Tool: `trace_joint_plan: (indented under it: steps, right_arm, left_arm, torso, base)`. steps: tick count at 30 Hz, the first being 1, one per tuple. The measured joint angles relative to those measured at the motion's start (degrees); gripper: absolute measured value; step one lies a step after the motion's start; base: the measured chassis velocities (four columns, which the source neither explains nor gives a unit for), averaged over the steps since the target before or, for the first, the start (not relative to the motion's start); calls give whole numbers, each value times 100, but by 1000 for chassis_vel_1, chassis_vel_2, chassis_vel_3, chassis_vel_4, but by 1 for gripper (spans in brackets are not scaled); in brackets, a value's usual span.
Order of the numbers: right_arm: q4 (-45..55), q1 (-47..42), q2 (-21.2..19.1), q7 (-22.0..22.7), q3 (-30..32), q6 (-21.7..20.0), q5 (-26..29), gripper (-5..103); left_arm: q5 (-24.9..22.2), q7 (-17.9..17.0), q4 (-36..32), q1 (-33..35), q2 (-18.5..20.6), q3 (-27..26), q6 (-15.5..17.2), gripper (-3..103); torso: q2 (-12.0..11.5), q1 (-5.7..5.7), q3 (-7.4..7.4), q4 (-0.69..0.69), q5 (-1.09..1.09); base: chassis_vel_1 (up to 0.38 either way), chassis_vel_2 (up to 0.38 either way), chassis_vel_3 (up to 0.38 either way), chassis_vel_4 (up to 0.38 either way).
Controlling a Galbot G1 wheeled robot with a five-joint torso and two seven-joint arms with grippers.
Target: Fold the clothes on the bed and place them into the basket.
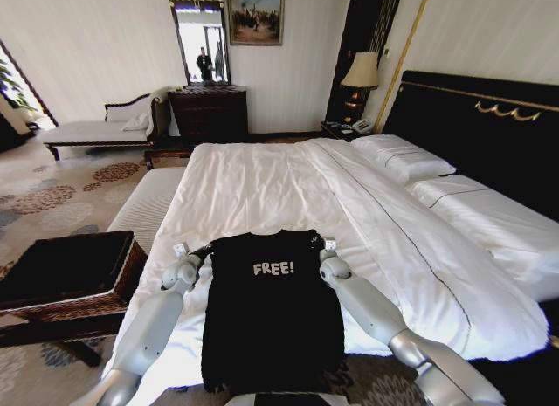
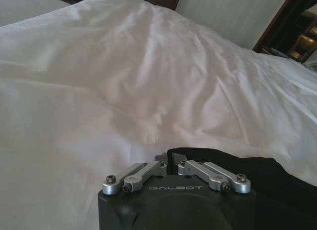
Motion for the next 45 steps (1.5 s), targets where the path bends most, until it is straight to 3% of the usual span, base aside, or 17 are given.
trace_joint_plan:
  steps: [4, 5, 7, 9, 10, 12, 13, 14, 16, 17, 19, 20, 24, 27, 31, 38, 45]
  right_arm:
    - [269, -118, -135, -47, 200, 112, -127, 16]
    - [269, -118, -135, -47, 200, 112, -127, 16]
    - [575, -289, -298, 0, 483, 140, -170, 27]
    - [969, -553, -518, 25, 783, 153, -58, 37]
    - [969, -553, -518, 25, 783, 153, -58, 37]
    - [1449, -911, -764, 28, 1041, 89, 498, 43]
    - [1815, -1196, -885, 88, 1211, -35, 1102, 48]
    - [1815, -1196, -885, 88, 1211, -35, 1102, 48]
    - [2253, -1534, -952, 227, 1417, -192, 1815, 59]
    - [2487, -1704, -963, 290, 1521, -275, 2157, 59]
    - [2869, -1984, -936, 339, 1668, -414, 2732, 70]
    - [2869, -1984, -936, 339, 1668, -414, 2732, 70]
    - [3137, -2239, -651, 339, 1710, -577, 3437, 91]
    - [3136, -2290, -456, 364, 1686, -599, 3572, 96]
    - [3088, -2358, -270, 481, 1623, -593, 3305, 100]
    - [3639, -2795, -363, 1017, 1912, -617, 3017, 100]
    - [3593, -3067, -421, 1028, 2173, -726, 3154, 100]
  left_arm:
    - [-56, -22, -346, 156, 37, -161, -50, 23]
    - [-56, -22, -346, 156, 37, -161, -50, 23]
    - [-99, -76, -635, 364, 121, -360, -54, 35]
    - [-118, -137, -997, 660, 231, -673, -57, 40]
    - [-118, -137, -997, 660, 231, -673, -57, 40]
    - [-248, -275, -1366, 990, 304, -1078, -57, 51]
    - [-334, -381, -1646, 1249, 335, -1352, -52, 56]
    - [-334, -381, -1646, 1249, 335, -1352, -52, 56]
    - [-295, -446, -2043, 1666, 343, -1688, -32, 67]
    - [-185, -436, -2233, 1915, 321, -1857, -33, 67]
    - [218, -161, -2600, 2638, 180, -2211, -193, 78]
    - [218, -161, -2600, 2638, 180, -2211, -193, 78]
    - [693, 820, -2889, 3637, -413, -2659, -841, 98]
    - [687, 1134, -2950, 3861, -694, -2783, -1084, 99]
    - [624, 1367, -3004, 4009, -901, -2899, -1318, 100]
    - [487, 1365, -3225, 4048, -1017, -2976, -1370, 100]
    - [369, 1336, -3449, 4030, -1073, -2951, -1305, 100]
  torso:
    - [0, 1, 0, -1, 0]
    - [0, 1, 0, -1, 0]
    - [0, 1, 0, -2, 0]
    - [0, 0, -1, -1, -1]
    - [0, 0, -1, -1, -1]
    - [1, -1, -1, -2, -2]
    - [1, -1, -1, -3, 0]
    - [1, -1, -1, -3, 0]
    - [1, -1, -2, -3, 1]
    - [1, -1, -2, -4, 1]
    - [1, -2, -2, -1, -1]
    - [1, -2, -2, -1, -1]
    - [2, -3, -2, 2, -2]
    - [2, -2, -2, -2, -1]
    - [1, -1, -1, 0, 0]
    - [1, -1, -1, -2, -1]
    - [1, -1, 0, -2, 0]
  base:
    - [0, 0, 0, 0]
    - [0, 0, 0, 0]
    - [0, 0, 0, 0]
    - [0, 0, 0, 0]
    - [0, 0, 0, 0]
    - [0, 0, 0, 0]
    - [0, 0, 0, 0]
    - [0, 0, 0, 0]
    - [0, 0, 0, 0]
    - [0, 0, 0, 0]
    - [0, 0, 0, 0]
    - [0, 0, 0, 0]
    - [0, 0, 0, 0]
    - [0, 0, 0, 0]
    - [0, 0, 0, 0]
    - [0, 0, 0, 0]
    - [0, 0, 0, 0]
